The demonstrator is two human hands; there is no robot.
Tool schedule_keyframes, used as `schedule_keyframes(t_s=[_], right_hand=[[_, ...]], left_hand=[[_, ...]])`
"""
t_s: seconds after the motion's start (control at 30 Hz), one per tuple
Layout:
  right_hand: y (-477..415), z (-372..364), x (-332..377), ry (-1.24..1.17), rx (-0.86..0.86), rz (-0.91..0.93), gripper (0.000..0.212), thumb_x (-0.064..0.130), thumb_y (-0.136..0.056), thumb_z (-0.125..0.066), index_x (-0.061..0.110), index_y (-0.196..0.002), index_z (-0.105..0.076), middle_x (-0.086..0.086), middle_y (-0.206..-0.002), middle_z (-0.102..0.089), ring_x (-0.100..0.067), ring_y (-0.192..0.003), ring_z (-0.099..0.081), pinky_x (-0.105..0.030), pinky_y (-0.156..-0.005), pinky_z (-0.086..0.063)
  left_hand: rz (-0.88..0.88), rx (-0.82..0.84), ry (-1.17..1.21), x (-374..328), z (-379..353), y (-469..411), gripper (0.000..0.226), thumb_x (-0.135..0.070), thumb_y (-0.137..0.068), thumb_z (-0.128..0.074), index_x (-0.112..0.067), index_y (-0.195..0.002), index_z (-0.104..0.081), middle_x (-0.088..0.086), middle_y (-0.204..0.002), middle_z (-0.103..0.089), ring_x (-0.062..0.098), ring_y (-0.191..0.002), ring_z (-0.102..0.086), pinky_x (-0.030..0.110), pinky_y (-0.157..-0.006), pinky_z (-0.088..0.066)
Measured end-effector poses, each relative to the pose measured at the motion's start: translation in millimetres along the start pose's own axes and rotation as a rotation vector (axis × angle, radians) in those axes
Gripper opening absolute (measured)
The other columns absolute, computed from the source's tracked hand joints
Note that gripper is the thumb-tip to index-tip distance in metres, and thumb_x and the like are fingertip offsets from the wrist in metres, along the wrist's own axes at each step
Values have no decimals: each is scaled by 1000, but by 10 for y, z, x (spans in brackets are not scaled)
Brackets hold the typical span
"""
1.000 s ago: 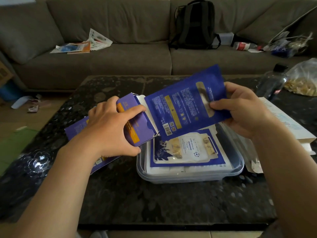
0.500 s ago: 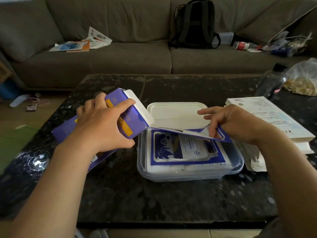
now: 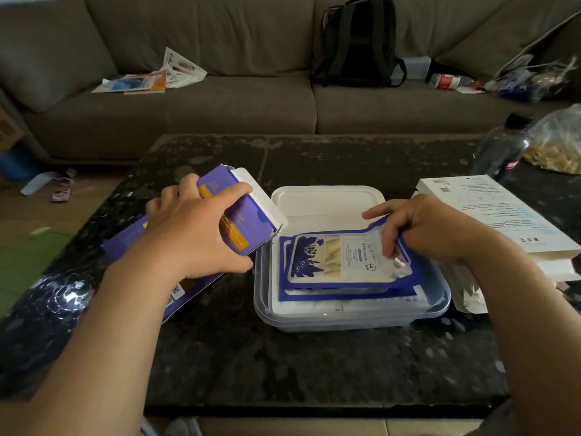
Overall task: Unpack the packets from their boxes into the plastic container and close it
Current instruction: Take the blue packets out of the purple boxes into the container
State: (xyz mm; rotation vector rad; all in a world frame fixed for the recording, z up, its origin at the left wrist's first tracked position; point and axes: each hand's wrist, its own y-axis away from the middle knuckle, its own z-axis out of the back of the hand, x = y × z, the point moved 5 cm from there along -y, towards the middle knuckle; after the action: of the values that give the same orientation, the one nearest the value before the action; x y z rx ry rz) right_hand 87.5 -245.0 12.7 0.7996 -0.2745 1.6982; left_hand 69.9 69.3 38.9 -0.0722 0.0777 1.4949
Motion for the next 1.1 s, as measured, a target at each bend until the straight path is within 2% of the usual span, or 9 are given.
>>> schedule_keyframes(t_s=[0.1, 0.23, 0.33, 0.43, 0.5, 0.6, 0.67, 0.77, 1.1], right_hand=[[7, -6, -1, -20, 13, 20, 49, -7, -93, -62, 31, -67, -79, 28, -123, -54, -10, -129, -47, -28, -84, -61], [-34, -11, 3, -56, -18, 19, 56, -9, -97, -51, 34, -75, -80, 27, -126, -57, -9, -129, -48, -23, -78, -61], [-45, 15, 125, 138, -168, 2, 38, 2, -97, -55, 34, -87, -73, 14, -131, -60, -16, -124, -54, -34, -84, -61], [-23, -278, 411, 243, -124, 39, 18, 27, -98, -61, 35, -114, -63, 10, -128, -60, -12, -113, -58, -24, -85, -52], [-44, -629, 538, 271, 20, 84, 42, 48, -95, -63, 33, -133, -54, 10, -136, -56, -13, -118, -56, -25, -90, -48], [-102, -927, 589, 468, 79, 164, 71, 71, -90, -50, 33, -148, -37, 9, -146, -48, -20, -130, -50, -37, -103, -46], [-121, -962, 557, 579, 127, 155, 79, 75, -91, -39, 36, -156, -19, 7, -161, -30, -25, -145, -34, -49, -117, -32], [-115, -928, 495, 619, 187, 133, 83, 74, -93, -36, 37, -160, -5, 9, -169, -11, -25, -155, -15, -51, -123, -14], [-121, -880, 367, 565, 198, 145, 84, 77, -90, -36, 43, -159, -3, 13, -169, -6, -23, -157, -8, -54, -124, -6]], left_hand=[[-10, 7, 8, -29, 5, 8, 115, -72, -58, -79, -56, -149, -10, 8, -156, -10, 38, -142, -19, 54, -114, -23], [-32, 8, 26, -59, 6, 19, 114, -72, -59, -80, -56, -148, -9, 6, -157, -9, 37, -143, -18, 53, -114, -23], [-40, 8, 31, -77, 6, 19, 114, -71, -59, -80, -57, -148, -9, 6, -158, -8, 37, -144, -16, 53, -115, -22], [-46, 5, 30, -105, 6, 8, 115, -72, -59, -80, -57, -147, -8, 7, -159, -6, 38, -145, -14, 54, -115, -21], [-51, 4, 34, -124, -1, 1, 114, -72, -59, -80, -57, -147, -8, 7, -159, -6, 38, -145, -14, 55, -115, -21], [-64, -1, 20, -138, -16, 0, 114, -72, -58, -79, -58, -146, -7, 7, -158, -6, 38, -144, -15, 55, -115, -21], [-70, -2, 12, -142, -30, 8, 115, -73, -58, -79, -58, -146, -7, 6, -157, -6, 38, -143, -16, 54, -115, -22], [-80, 2, 7, -146, -43, 13, 114, -72, -59, -79, -57, -146, -7, 4, -156, -6, 37, -143, -17, 53, -115, -22], [-101, 13, 25, -176, -63, 2, 115, -72, -58, -80, -58, -145, -7, 3, -156, -7, 36, -142, -18, 53, -114, -23]])
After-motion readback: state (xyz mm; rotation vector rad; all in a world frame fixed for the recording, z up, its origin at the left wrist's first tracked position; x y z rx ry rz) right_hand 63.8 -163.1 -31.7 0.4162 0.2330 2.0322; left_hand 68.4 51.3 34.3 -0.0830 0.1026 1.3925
